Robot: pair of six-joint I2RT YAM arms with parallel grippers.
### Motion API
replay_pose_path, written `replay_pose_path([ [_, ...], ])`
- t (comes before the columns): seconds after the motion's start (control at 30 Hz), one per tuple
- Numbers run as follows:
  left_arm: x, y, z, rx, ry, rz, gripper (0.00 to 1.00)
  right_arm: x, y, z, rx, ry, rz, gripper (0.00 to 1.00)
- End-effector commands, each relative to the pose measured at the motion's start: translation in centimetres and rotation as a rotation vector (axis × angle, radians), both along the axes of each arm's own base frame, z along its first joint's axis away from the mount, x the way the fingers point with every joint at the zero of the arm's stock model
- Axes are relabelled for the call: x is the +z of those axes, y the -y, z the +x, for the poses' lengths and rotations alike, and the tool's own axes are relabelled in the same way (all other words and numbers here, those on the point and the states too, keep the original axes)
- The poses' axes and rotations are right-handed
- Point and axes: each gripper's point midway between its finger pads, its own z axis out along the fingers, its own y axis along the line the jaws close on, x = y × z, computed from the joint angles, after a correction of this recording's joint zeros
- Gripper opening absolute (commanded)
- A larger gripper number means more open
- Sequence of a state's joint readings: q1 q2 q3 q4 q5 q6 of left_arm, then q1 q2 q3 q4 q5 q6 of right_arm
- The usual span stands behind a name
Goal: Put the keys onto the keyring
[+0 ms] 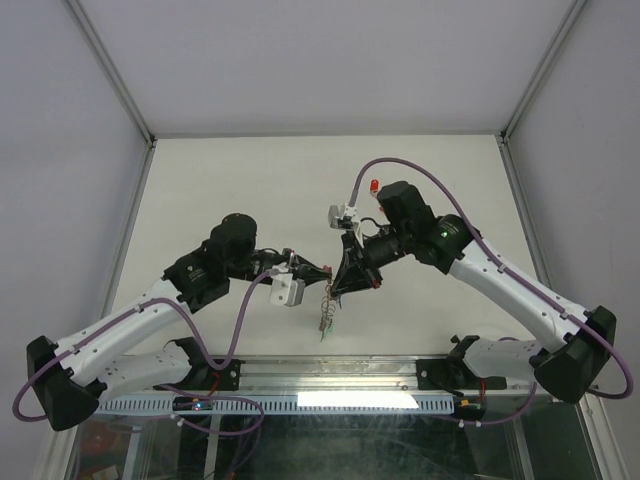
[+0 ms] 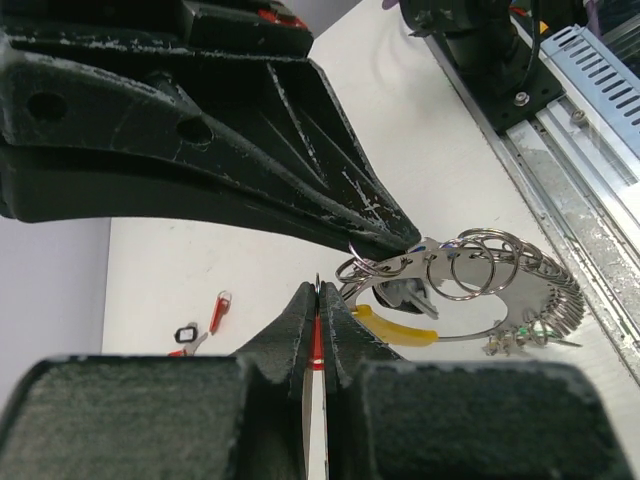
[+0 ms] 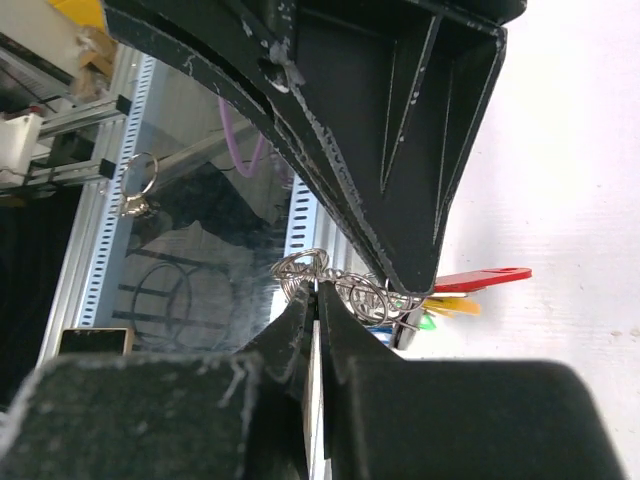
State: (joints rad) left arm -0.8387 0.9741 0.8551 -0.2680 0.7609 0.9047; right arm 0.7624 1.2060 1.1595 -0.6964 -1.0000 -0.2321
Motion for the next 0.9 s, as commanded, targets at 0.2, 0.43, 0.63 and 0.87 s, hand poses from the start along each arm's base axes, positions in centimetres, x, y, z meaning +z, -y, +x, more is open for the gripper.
replay_pose_path([
  [0.2,3.36,-0.50,-2.89,-0.128,0.088,-0.105,0.00,3.08,-0.72,-0.72,0.090,0.013,0.123,0.00],
  [0.43,3.56,-0.53,-2.96,-0.137,0.109,-0.112,0.00,2.92,-0.40,-0.72,0.086,0.021,0.108,0.00],
  [0.63,3.46,-0.50,-3.07,-0.147,0.116,-0.113,0.00,3.18,-0.30,-0.83,0.087,0.026,0.112,0.00],
  [0.87,3.22,-0.60,-3.09,-0.149,0.126,-0.105,0.00,3.52,-0.03,-0.13,0.063,0.036,0.120,0.00],
])
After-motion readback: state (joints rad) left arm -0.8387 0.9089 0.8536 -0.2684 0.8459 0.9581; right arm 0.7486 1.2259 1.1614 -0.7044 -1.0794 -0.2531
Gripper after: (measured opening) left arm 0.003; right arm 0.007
